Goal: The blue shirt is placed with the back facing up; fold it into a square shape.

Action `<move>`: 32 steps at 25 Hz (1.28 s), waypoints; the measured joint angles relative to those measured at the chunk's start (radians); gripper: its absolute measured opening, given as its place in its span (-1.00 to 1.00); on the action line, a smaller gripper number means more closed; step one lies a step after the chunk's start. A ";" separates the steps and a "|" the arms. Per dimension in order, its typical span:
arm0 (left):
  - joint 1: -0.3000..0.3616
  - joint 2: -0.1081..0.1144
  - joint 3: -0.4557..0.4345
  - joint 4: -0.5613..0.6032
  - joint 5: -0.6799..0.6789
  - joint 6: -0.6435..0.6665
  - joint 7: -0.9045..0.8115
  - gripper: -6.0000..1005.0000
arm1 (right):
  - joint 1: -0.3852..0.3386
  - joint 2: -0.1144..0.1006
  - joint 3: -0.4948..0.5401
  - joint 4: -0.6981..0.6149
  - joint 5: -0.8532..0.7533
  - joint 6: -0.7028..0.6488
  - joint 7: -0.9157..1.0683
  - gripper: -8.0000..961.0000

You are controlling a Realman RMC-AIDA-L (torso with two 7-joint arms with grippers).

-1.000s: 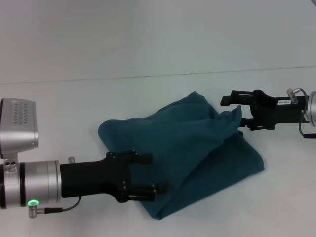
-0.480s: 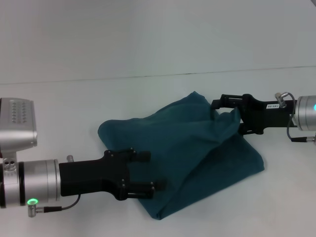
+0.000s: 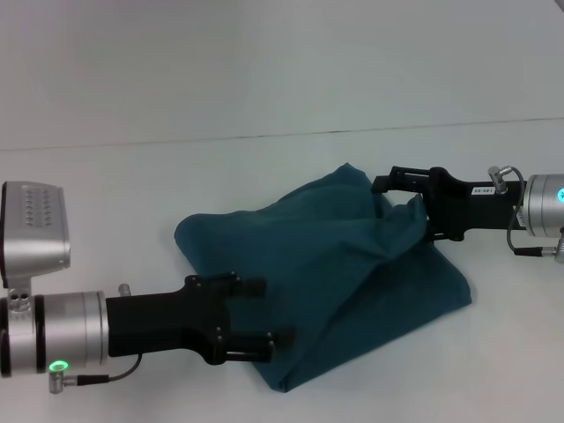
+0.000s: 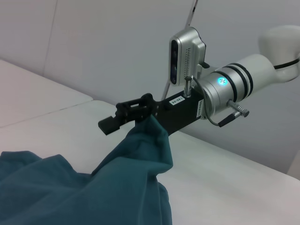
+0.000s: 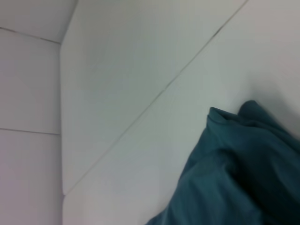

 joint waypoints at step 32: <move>-0.001 -0.004 0.003 -0.003 0.004 -0.008 0.000 0.80 | -0.019 0.011 0.001 0.001 0.016 -0.042 0.000 0.92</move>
